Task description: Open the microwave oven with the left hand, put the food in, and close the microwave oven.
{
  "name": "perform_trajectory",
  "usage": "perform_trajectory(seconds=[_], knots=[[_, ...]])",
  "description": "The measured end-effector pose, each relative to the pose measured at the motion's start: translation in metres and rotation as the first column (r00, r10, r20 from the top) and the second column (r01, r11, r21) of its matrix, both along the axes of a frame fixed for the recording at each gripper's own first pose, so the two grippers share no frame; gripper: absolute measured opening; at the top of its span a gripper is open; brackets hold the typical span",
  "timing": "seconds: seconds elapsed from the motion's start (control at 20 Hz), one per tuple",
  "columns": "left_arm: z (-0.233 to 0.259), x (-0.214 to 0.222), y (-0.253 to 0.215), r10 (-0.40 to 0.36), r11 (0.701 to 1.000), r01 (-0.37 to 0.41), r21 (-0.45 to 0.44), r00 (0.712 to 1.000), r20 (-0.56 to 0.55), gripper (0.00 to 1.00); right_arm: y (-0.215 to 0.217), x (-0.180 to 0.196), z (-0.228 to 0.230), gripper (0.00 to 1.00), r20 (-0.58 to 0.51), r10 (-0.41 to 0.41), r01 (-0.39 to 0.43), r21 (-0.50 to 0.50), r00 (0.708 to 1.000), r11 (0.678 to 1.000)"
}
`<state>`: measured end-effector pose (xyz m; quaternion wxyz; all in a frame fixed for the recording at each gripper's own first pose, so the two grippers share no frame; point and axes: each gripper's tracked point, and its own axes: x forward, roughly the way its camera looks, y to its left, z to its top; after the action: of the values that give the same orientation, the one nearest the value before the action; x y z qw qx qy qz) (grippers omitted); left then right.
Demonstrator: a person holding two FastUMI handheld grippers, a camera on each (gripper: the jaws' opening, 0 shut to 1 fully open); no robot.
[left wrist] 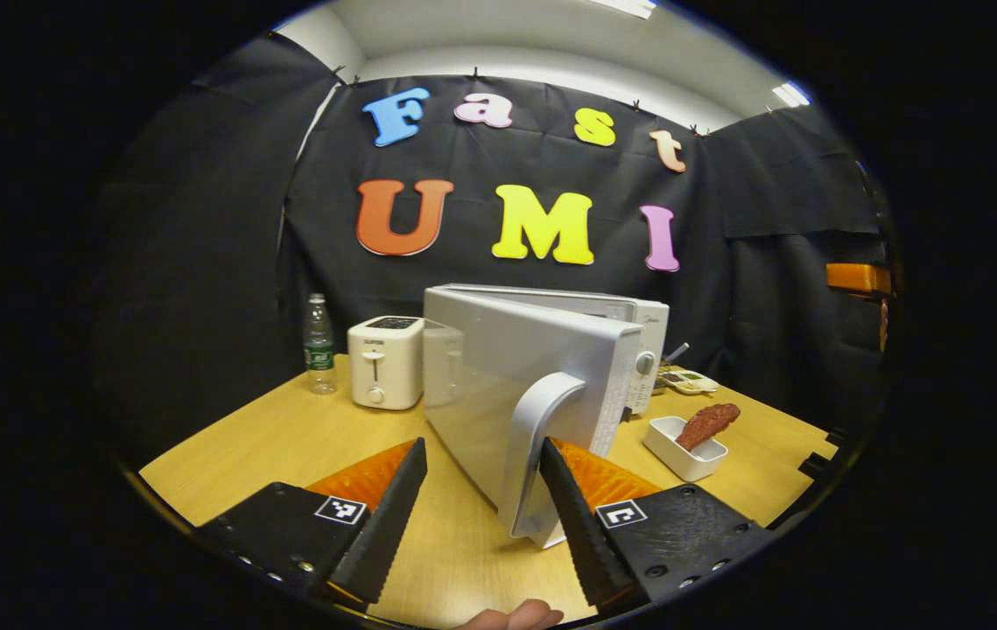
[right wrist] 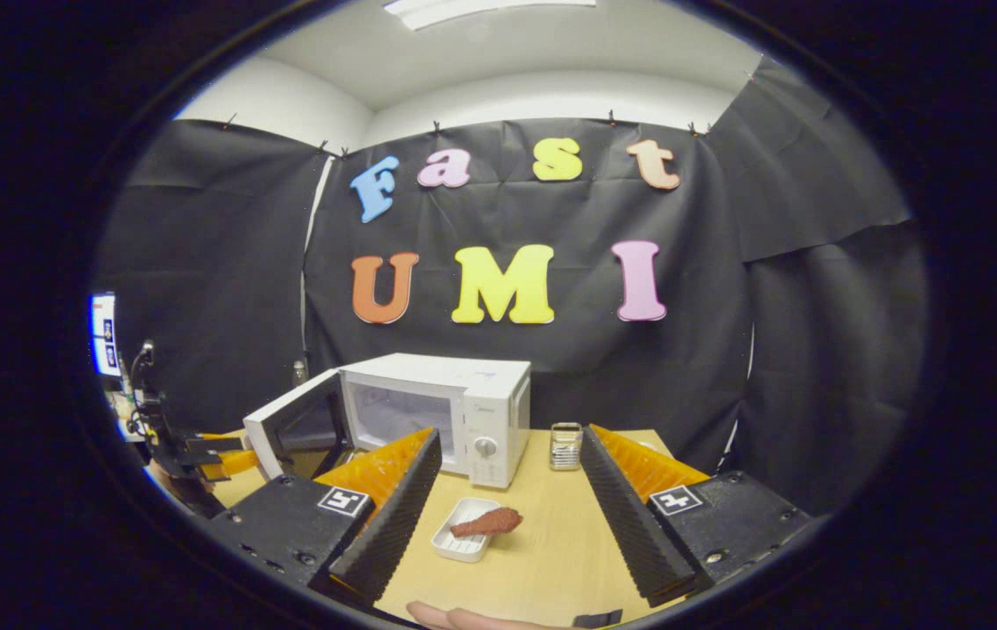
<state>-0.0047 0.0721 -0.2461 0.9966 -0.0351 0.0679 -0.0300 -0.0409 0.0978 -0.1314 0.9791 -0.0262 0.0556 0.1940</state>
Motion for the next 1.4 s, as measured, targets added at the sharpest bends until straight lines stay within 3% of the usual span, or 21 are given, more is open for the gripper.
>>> perform_trajectory(seconds=[0.05, 0.1, 0.15, 0.2, 0.3, 0.35, 0.4, 0.75, 0.8, 0.85, 0.9, 0.95, 1.0, 1.05, 1.25, 1.3, 1.35, 1.4], knots=[[0.004, -0.006, 0.01, 0.013, 1.0, -0.013, -0.012, 1.0, 0.003, 0.83, 0.005, 0.002, -0.003, 1.0, -0.007, 0.003, -0.003, -0.008, 1.0, 1.0], [0.007, -0.011, 0.016, 0.021, 1.0, -0.021, -0.015, 1.0, 0.003, 0.83, 0.009, 0.003, -0.007, 0.92, -0.014, 0.004, -0.004, -0.013, 1.0, 1.0], [0.011, -0.013, 0.028, 0.053, 0.999, -0.053, -0.001, 0.999, 0.008, 0.89, 0.012, 0.003, -0.009, 0.92, -0.02, 0.004, -0.005, -0.016, 1.0, 1.0], [0.014, -0.017, 0.037, 0.075, 0.997, -0.076, 0.019, 0.997, 0.01, 0.89, 0.015, 0.005, -0.011, 1.0, -0.025, 0.004, -0.004, -0.017, 1.0, 1.0], [0.022, -0.022, 0.047, 0.096, 0.995, -0.096, 0.017, 0.995, 0.026, 0.89, 0.016, 0.008, -0.01, 1.0, -0.03, -0.002, 0.002, -0.017, 1.0, 1.0], [0.025, -0.024, 0.049, 0.102, 0.995, -0.102, 0.008, 0.995, 0.024, 0.89, 0.015, 0.011, -0.01, 0.93, -0.029, -0.007, 0.007, -0.018, 1.0, 1.0], [0.027, -0.027, 0.05, 0.112, 0.994, -0.112, -0.002, 0.993, 0.021, 0.9, 0.014, 0.013, -0.011, 1.0, -0.029, -0.013, 0.013, -0.02, 0.999, 1.0], [0.084, -0.052, 0.06, 0.192, 0.98, -0.194, 0.037, 0.98, 0.053, 0.91, 0.009, 0.051, -0.029, 1.0, -0.086, -0.028, 0.025, -0.047, 0.996, 0.999], [0.095, -0.054, 0.058, 0.195, 0.98, -0.198, 0.037, 0.979, 0.062, 0.91, 0.008, 0.059, -0.032, 0.93, -0.096, -0.029, 0.025, -0.051, 0.995, 0.998], [0.102, -0.057, 0.055, 0.2, 0.978, -0.203, 0.038, 0.978, 0.063, 0.91, 0.007, 0.066, -0.034, 0.93, -0.108, -0.029, 0.023, -0.055, 0.994, 0.998], [0.109, -0.057, 0.051, 0.206, 0.977, -0.209, 0.034, 0.977, 0.061, 0.91, 0.007, 0.073, -0.038, 1.0, -0.123, -0.025, 0.018, -0.058, 0.992, 0.998], [0.12, -0.057, 0.045, 0.196, 0.98, -0.198, 0.029, 0.978, 0.066, 0.91, 0.007, 0.08, -0.042, 1.0, -0.141, -0.019, 0.011, -0.062, 0.99, 0.998], [0.129, -0.055, 0.036, 0.178, 0.983, -0.18, 0.021, 0.982, 0.066, 0.91, 0.006, 0.086, -0.048, 0.93, -0.161, -0.013, 0.002, -0.067, 0.987, 0.998], [0.137, -0.053, 0.028, 0.167, 0.986, -0.169, 0.018, 0.983, 0.073, 0.91, 0.006, 0.092, -0.054, 1.0, -0.185, -0.006, -0.008, -0.071, 0.983, 0.997], [0.167, -0.037, 0.001, 0.14, 0.989, -0.145, 0.038, 0.984, 0.107, 0.91, 0.011, 0.113, -0.091, 1.0, -0.327, 0.043, -0.072, -0.079, 0.944, 0.994], [0.172, -0.031, -0.006, 0.132, 0.989, -0.138, 0.051, 0.985, 0.111, 0.91, 0.013, 0.117, -0.103, 1.0, -0.374, 0.062, -0.097, -0.076, 0.925, 0.992], [0.174, -0.025, -0.014, 0.123, 0.989, -0.131, 0.066, 0.986, 0.112, 0.91, 0.014, 0.119, -0.116, 0.93, -0.426, 0.079, -0.122, -0.075, 0.901, 0.99], [0.178, -0.019, -0.021, 0.123, 0.989, -0.132, 0.074, 0.986, 0.113, 0.91, 0.015, 0.121, -0.129, 1.0, -0.472, 0.094, -0.142, -0.067, 0.877, 0.988]])
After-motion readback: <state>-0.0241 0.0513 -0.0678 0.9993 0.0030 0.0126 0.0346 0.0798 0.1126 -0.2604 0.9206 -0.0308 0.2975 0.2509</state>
